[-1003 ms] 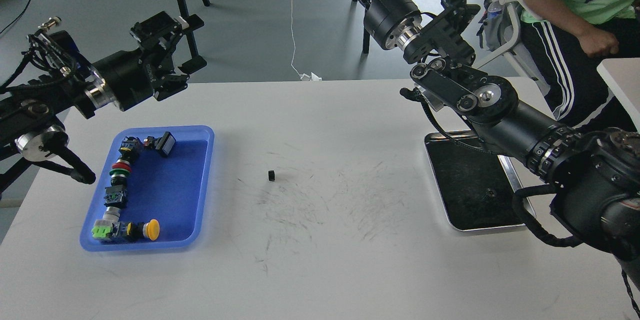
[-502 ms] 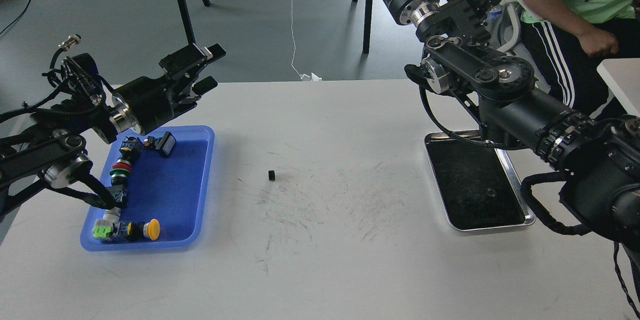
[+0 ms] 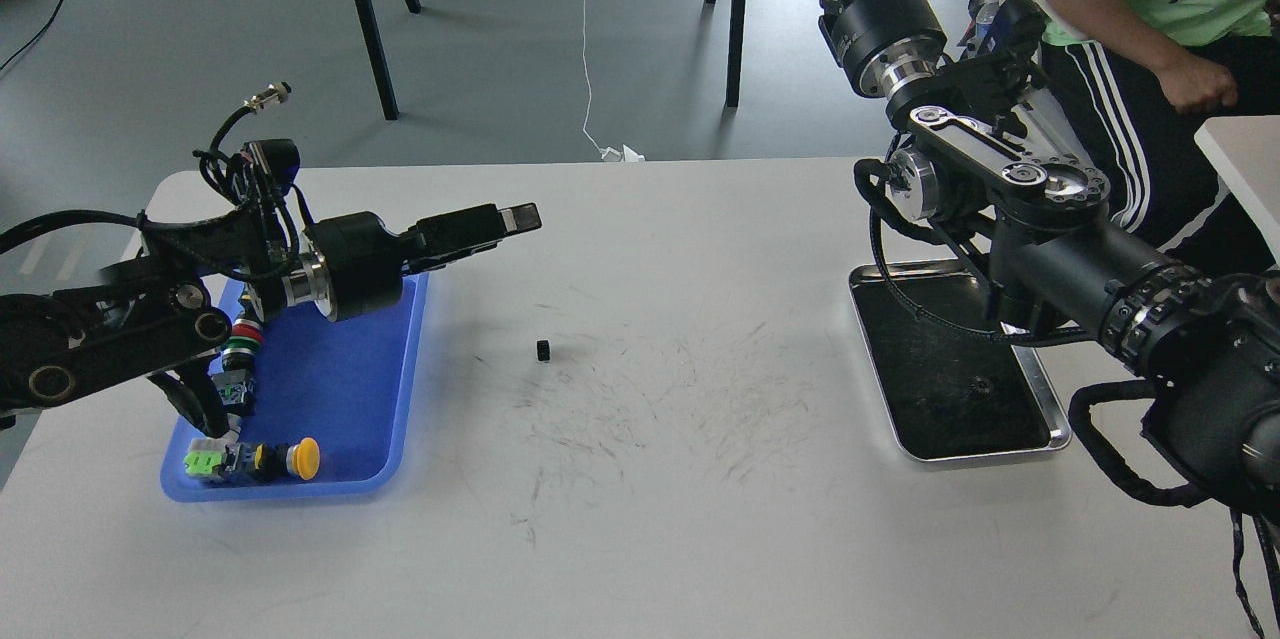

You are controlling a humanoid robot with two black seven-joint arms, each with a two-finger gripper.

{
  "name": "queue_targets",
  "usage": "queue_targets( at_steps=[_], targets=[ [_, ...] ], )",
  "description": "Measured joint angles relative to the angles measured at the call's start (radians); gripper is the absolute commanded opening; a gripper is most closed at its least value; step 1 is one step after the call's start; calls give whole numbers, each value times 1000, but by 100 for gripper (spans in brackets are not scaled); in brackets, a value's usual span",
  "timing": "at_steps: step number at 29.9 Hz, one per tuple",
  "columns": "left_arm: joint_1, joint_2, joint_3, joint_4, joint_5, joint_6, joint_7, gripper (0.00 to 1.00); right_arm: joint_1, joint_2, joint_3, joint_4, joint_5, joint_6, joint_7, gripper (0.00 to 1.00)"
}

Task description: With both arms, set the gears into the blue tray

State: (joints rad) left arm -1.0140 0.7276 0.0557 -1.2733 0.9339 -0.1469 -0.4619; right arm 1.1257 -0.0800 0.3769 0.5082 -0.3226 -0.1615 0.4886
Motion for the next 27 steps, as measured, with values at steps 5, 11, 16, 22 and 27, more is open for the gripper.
queue_targets(
  at_steps=[5,11,16,22,27],
  targets=[
    [-54,-74,98,15,112,26,-7,99,-29,0,4,-1,1,-9,0,95],
    [-81,-158,166,74,223,55,-16,99,-50,-8,11,-1,6,-12,0,95],
    [-90,-255,222,191,273,86,-21,99,-76,-31,37,0,36,-11,0,95],
    [-82,-369,256,309,315,127,-27,98,-123,-44,44,3,51,-12,0,95],
    [-79,-412,264,410,322,147,-27,98,-131,-53,52,4,52,-13,0,95]
  ],
)
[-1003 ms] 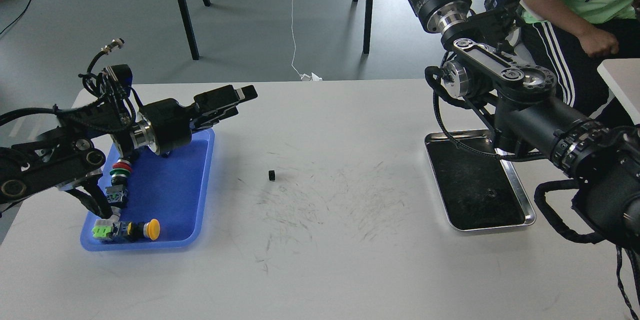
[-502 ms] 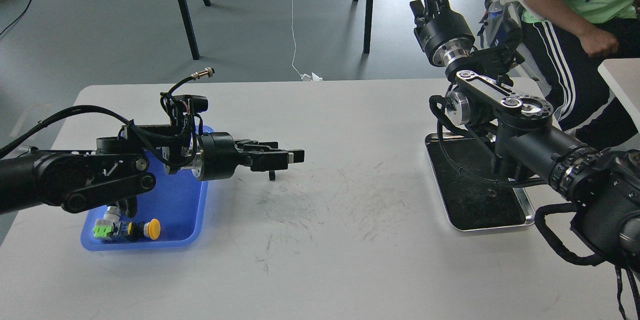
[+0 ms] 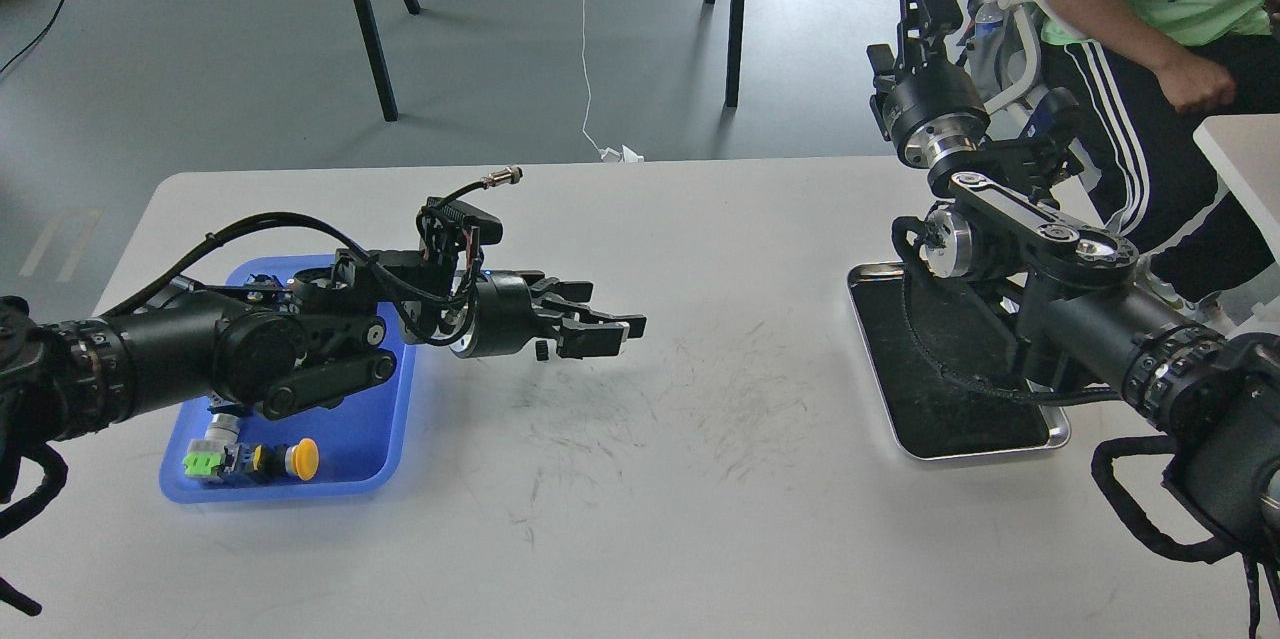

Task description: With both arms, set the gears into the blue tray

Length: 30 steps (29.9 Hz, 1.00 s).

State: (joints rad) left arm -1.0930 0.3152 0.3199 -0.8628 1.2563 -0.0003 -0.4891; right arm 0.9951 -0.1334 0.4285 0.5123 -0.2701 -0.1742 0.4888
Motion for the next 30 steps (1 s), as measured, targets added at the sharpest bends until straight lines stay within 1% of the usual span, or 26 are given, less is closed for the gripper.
queue_targets(
  at_steps=[7,11,18,21,24,30],
  targets=[
    [4,20,2,2,1,2,0,98,-48,-4,35,3,1,11,0,95],
    [28,49,3,-5,5,2,0,98,-94,-4,58,26,11,18,0,96],
    [55,59,4,-8,10,6,0,97,-126,-16,67,47,35,28,0,96],
    [77,60,5,-6,32,22,0,94,-127,-17,67,48,35,24,0,96],
    [90,62,5,-6,43,32,0,86,-127,-17,67,48,35,22,0,96],
    [102,69,4,6,46,35,0,84,-127,-17,66,47,35,20,0,96]
  ],
)
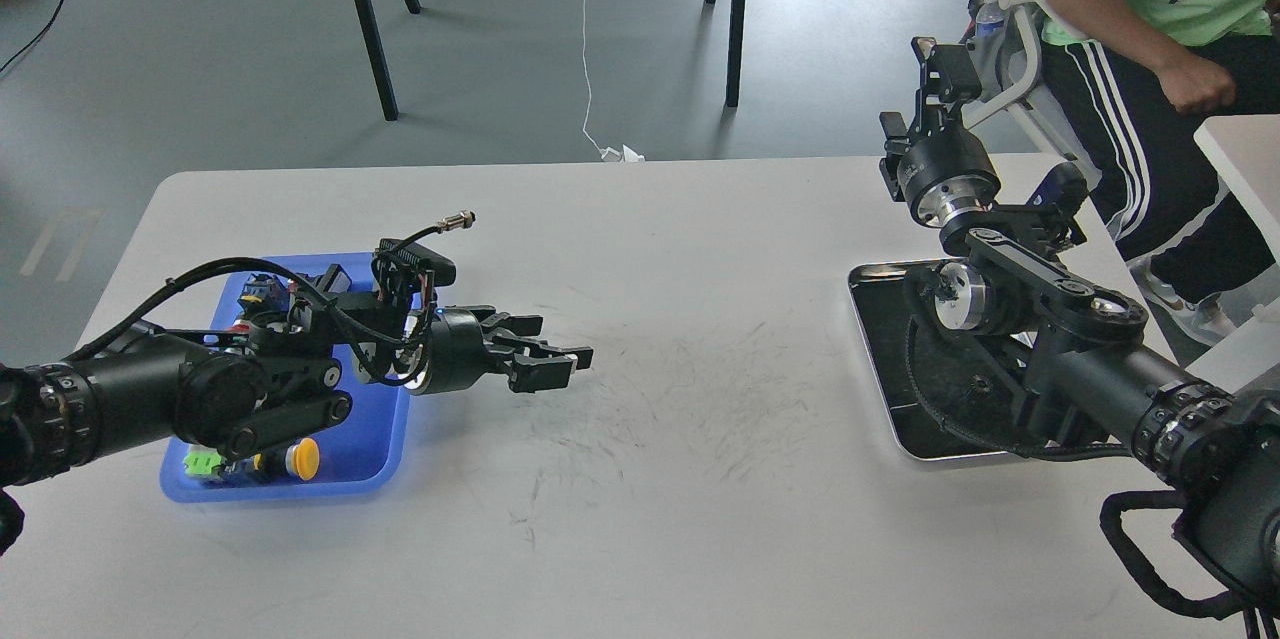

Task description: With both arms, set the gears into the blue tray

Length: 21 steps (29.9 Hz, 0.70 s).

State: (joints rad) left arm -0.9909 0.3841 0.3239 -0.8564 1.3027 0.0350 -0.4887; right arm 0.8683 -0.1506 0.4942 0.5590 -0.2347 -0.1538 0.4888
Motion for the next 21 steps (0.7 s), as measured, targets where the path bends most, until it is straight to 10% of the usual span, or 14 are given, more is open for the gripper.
queue_targets(
  at_steps=[21],
  targets=[
    [30,6,9,80,117,105,0,79,0,2,-2,-4,-1,0,0,96]
  ],
)
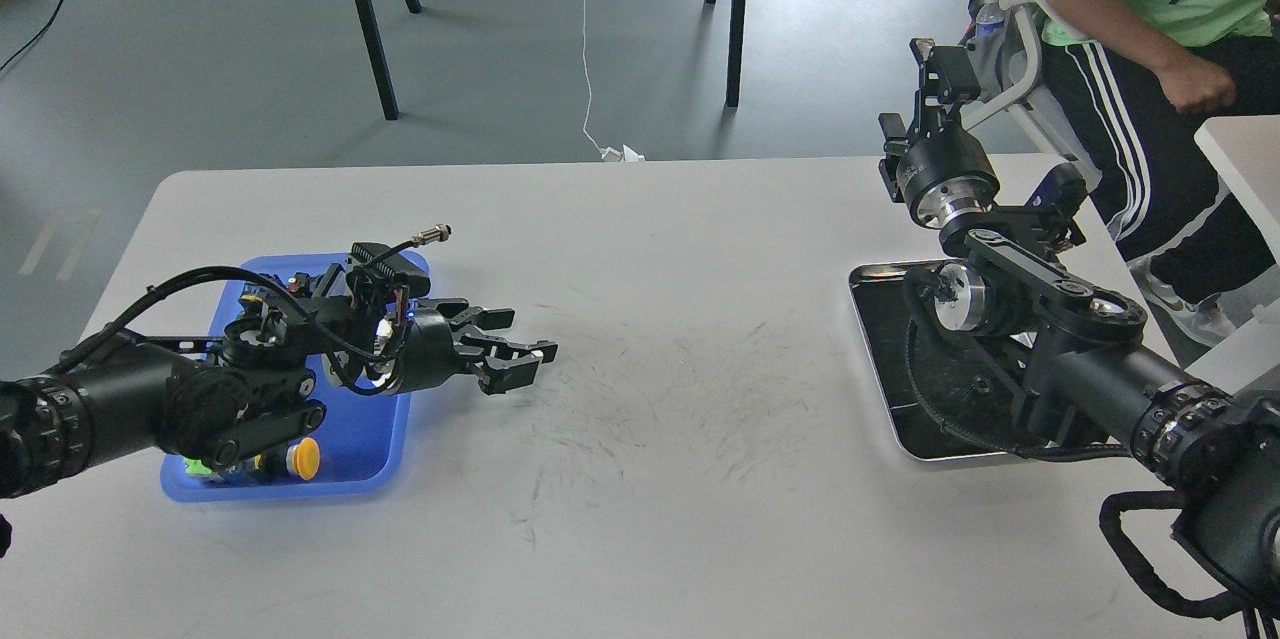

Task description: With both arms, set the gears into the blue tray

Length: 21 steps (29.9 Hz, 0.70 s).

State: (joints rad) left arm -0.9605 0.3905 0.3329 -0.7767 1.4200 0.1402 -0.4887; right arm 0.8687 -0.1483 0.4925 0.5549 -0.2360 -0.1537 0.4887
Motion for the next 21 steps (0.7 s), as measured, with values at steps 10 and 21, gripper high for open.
queue_targets(
  at_steps=[10,21],
  targets=[
    [-3,73,-7,-132,16,93,0,79,7,0,-3,-6,-2,1,0,96],
    [34,-3,-6,-82,95,226,0,79,9,1,-6,-6,-3,0,0,96]
  ],
)
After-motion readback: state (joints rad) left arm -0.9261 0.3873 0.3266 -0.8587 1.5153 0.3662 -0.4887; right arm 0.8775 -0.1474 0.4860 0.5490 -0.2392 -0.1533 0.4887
